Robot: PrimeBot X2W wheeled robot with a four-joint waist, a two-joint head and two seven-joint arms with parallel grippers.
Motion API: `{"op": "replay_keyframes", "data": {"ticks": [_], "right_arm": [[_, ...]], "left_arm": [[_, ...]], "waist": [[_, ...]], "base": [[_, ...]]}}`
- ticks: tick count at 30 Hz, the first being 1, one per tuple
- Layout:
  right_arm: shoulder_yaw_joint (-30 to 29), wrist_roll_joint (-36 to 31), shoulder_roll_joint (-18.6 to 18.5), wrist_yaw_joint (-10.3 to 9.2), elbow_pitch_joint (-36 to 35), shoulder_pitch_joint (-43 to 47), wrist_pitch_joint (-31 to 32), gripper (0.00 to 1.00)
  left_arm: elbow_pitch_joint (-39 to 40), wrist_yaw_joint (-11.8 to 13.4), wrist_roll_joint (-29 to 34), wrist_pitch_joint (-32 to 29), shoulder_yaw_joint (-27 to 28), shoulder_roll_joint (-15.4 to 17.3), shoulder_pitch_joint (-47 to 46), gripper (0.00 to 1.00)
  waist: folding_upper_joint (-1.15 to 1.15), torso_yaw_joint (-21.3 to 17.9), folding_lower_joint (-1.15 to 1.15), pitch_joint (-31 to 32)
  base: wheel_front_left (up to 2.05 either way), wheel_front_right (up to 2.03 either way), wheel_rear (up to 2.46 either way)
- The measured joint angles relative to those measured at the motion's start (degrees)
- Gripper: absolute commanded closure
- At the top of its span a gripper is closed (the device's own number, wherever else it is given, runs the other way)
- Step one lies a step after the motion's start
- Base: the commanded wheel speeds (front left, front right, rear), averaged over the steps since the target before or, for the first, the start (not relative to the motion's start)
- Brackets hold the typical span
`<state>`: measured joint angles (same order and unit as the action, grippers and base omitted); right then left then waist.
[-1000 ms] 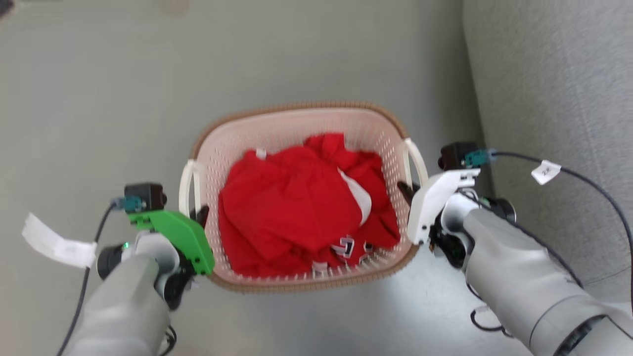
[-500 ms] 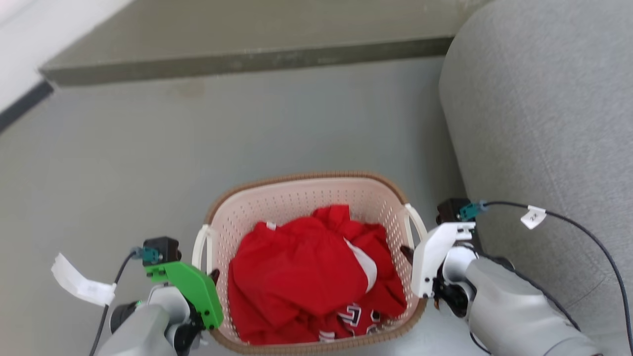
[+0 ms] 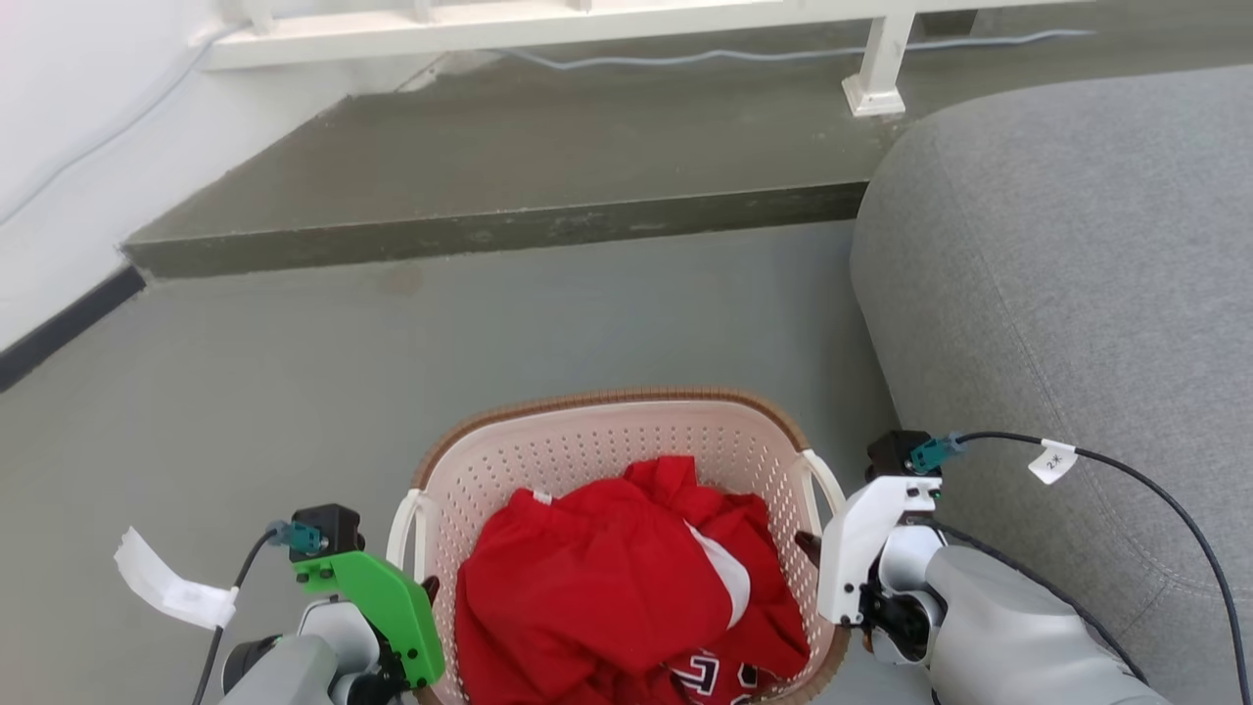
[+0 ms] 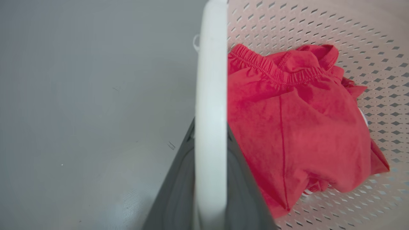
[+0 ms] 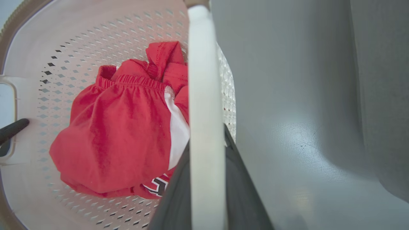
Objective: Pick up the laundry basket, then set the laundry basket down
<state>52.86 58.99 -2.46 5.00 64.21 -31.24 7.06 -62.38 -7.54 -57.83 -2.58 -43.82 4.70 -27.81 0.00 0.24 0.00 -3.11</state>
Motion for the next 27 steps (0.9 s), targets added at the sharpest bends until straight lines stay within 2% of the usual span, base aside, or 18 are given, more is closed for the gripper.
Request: {"op": "replay_keyframes", "data": {"ticks": [27], "right_arm": [[1.2,1.1,-0.26,-0.16,-0.8,0.25,1.08,1.0]], "left_arm": [[-0.14,0.0,-0.99,-0.41,-0.16,0.09,0.3,1.0]], "waist": [[0.0,-0.32,0.0,0.22]], "base": [[0.0,0.0,0.0]]}}
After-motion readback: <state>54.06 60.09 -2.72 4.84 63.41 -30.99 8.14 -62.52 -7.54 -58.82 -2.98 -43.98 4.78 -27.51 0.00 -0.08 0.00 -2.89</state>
